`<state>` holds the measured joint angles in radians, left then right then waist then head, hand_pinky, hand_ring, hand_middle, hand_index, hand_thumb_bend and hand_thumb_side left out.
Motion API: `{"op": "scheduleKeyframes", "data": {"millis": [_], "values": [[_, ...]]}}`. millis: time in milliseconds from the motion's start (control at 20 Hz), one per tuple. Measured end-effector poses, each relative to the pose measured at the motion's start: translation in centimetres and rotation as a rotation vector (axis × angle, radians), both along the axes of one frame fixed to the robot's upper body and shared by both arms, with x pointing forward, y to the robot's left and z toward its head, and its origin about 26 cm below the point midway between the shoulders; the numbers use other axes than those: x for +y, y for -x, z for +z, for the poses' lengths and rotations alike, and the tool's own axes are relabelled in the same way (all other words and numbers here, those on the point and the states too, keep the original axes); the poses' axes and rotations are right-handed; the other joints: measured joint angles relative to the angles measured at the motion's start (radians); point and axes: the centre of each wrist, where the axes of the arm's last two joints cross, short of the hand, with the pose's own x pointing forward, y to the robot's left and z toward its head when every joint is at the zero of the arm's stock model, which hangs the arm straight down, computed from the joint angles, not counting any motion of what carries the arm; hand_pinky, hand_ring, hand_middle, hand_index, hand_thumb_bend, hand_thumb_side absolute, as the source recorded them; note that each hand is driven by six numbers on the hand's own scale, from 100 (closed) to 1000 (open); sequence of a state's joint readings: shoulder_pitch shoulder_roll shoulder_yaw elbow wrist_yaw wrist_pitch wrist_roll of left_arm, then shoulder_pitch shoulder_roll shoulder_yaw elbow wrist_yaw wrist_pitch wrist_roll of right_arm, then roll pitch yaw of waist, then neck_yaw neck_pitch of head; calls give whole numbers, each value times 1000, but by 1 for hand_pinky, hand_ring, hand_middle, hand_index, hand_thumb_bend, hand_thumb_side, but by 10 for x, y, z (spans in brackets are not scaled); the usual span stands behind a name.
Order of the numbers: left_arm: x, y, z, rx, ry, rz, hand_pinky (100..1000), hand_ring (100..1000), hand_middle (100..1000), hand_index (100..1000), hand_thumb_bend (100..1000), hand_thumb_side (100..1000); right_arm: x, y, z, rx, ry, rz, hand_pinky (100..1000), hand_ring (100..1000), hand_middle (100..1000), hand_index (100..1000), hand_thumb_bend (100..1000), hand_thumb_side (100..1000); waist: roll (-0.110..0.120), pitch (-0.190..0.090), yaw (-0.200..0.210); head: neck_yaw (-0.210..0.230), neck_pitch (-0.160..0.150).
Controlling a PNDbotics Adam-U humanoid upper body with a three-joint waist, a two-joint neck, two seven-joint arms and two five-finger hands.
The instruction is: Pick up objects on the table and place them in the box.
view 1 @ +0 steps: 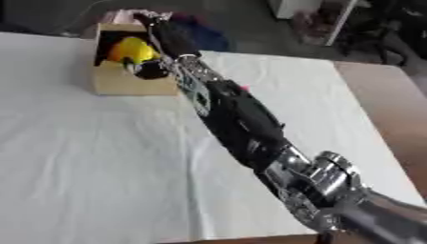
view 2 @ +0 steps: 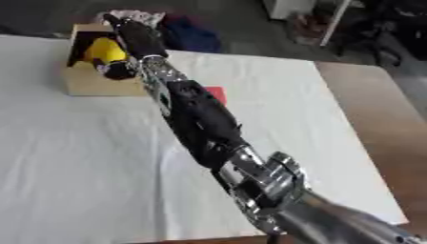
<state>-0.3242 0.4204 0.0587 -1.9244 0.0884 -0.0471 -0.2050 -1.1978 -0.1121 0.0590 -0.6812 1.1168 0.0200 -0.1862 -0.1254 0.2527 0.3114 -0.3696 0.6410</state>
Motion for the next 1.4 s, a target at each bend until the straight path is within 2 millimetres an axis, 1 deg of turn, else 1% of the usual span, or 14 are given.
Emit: {"op": "scheduleKeyframes", "data": {"millis": [100,150,250,350,500,650,800,950,1050,1200,1400], "values": [[0,0,-1,3,2,2,778,579,634,773,100,583,-2,0,3,1,0,3,734,728,869,954,397,449,0,0,-5,4,0],[0,0,-2,6,4,3,779,579,634,773,100,584,-4,0,7,-3,-5,6,731,724,862,952,374,435,0,0,-9,6,0],[0,1,-3,9,5,5,779,579,634,773,100,585,-10,1,16,-12,-22,18,727,717,847,945,340,434,0,0,-17,10,0],[1,1,-4,13,6,9,780,579,634,773,100,586,-22,1,27,-11,-48,26,728,716,843,942,309,422,0,0,-27,16,0],[3,2,-5,17,7,20,781,579,635,773,100,585,-43,3,42,9,-78,37,737,728,854,946,308,419,-2,0,-42,27,0],[5,3,-6,21,8,32,782,580,635,774,100,585,-70,6,49,45,-83,29,752,751,871,955,314,436,-2,0,-58,40,0],[6,3,-7,23,9,41,783,580,635,774,100,588,-96,10,51,105,-62,21,775,784,892,967,336,450,-2,0,-70,51,0],[8,4,-8,26,9,47,785,581,636,775,100,589,-117,14,51,196,-1,27,794,808,904,977,360,458,-2,0,-77,59,0],[8,4,-8,26,8,48,785,581,637,776,100,589,-129,16,50,258,47,34,803,818,908,981,373,435,-2,0,-78,61,0],[8,4,-9,27,7,50,786,581,637,776,100,588,-144,18,46,345,110,47,815,833,923,986,385,435,-2,0,-78,66,0],[10,4,-10,29,6,56,787,582,638,776,100,588,-161,19,37,444,165,54,826,847,929,988,398,443,-2,0,-78,74,-2]]}}
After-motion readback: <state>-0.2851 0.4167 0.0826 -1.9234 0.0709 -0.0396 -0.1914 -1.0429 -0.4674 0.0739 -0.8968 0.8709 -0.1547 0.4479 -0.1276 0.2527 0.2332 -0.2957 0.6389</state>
